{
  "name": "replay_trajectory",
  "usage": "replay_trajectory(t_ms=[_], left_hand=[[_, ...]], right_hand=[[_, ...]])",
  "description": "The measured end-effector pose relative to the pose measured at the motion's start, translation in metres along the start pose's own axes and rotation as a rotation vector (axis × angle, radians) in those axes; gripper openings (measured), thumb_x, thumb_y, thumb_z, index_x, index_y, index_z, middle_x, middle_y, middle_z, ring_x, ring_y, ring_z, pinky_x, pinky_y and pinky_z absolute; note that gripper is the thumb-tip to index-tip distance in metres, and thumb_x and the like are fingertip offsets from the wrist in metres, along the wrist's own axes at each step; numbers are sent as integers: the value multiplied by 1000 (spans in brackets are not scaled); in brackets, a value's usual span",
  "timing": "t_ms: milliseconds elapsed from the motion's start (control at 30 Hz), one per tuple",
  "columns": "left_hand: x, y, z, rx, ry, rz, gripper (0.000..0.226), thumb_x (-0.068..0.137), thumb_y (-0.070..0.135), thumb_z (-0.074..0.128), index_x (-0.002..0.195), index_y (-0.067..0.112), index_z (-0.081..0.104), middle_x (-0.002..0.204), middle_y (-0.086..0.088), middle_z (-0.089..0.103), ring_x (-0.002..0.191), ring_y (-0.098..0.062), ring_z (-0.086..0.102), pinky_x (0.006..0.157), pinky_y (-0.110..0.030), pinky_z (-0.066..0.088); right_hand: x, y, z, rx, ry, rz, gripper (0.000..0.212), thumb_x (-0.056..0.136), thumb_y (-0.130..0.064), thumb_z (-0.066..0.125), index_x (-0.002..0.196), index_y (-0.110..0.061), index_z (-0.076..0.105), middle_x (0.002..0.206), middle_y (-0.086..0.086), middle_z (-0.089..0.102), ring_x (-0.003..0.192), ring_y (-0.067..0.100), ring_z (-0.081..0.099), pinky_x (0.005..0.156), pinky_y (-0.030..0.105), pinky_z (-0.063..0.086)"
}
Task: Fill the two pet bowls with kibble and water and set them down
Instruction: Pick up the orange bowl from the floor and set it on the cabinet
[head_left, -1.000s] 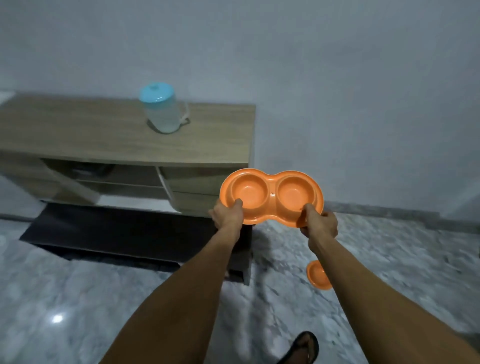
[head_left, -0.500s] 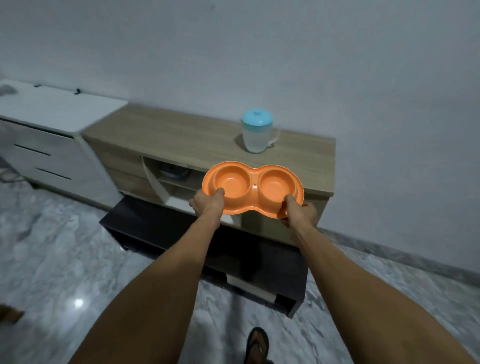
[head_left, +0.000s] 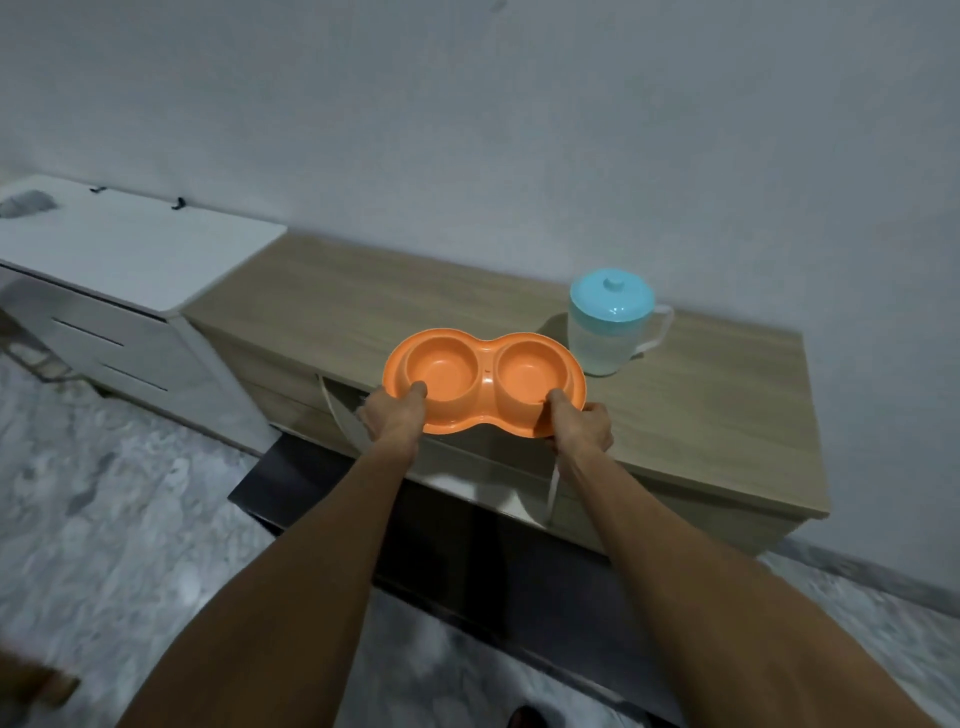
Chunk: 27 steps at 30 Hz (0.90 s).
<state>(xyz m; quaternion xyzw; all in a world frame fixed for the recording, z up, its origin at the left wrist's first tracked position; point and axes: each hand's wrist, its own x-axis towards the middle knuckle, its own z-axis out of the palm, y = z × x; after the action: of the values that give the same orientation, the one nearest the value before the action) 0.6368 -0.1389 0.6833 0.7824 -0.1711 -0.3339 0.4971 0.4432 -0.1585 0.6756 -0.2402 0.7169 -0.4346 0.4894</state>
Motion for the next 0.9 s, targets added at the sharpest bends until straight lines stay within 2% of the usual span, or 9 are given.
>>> replay_trajectory(t_ms=[67,200,267,333,400,533,733,900], left_hand=[[24,6,7,41,-22,-11,57,75,41,71,121,9,60,123,-17,59,99,-35,63,89,-53,55],[66,22,25,75,-49,1,51,83,34,71,122,3,60,118,-18,62,101,-38,64,88,-53,56],[92,24,37,124,-70,8,59,72,45,72,116,5,65,116,-17,63,99,-39,65,84,-54,57],[147,5,60,153,-84,15,70,53,59,67,105,12,68,107,-15,67,94,-38,66,79,-54,58],[178,1,79,210,-107,15,72,44,64,61,98,17,69,100,-13,69,90,-36,68,77,-52,59],[195,31,88,323,-202,36,64,54,57,62,101,15,71,98,-14,70,92,-37,67,78,-48,60],[214,53,96,475,-279,36,60,64,54,66,102,6,72,97,-16,71,89,-36,68,75,-44,61],[221,56,90,519,-326,28,55,75,51,69,103,3,71,99,-15,71,91,-35,68,81,-41,58]], right_hand=[[14,-7,20,-22,12,7,54,81,-41,71,123,-11,55,117,14,59,97,29,57,92,50,55],[42,-18,56,-27,54,48,54,82,-43,71,123,-12,54,116,14,59,102,33,61,89,50,57],[56,-19,73,-31,98,71,51,80,-44,72,117,-13,55,114,14,60,101,34,62,88,50,57],[71,-19,90,-20,138,97,44,79,-44,72,106,-16,53,113,14,61,100,34,62,88,51,57],[81,-22,104,-2,179,128,42,77,-44,73,102,-17,52,113,13,60,100,34,62,88,51,57],[92,-29,131,-9,281,186,53,78,-43,73,117,-11,57,114,14,56,101,35,61,86,52,57],[109,-27,158,-53,404,225,71,66,-55,71,119,-10,61,118,18,62,100,40,64,84,53,58],[108,-28,167,-52,441,224,73,69,-53,72,125,-9,59,125,18,59,110,40,60,89,53,56]])
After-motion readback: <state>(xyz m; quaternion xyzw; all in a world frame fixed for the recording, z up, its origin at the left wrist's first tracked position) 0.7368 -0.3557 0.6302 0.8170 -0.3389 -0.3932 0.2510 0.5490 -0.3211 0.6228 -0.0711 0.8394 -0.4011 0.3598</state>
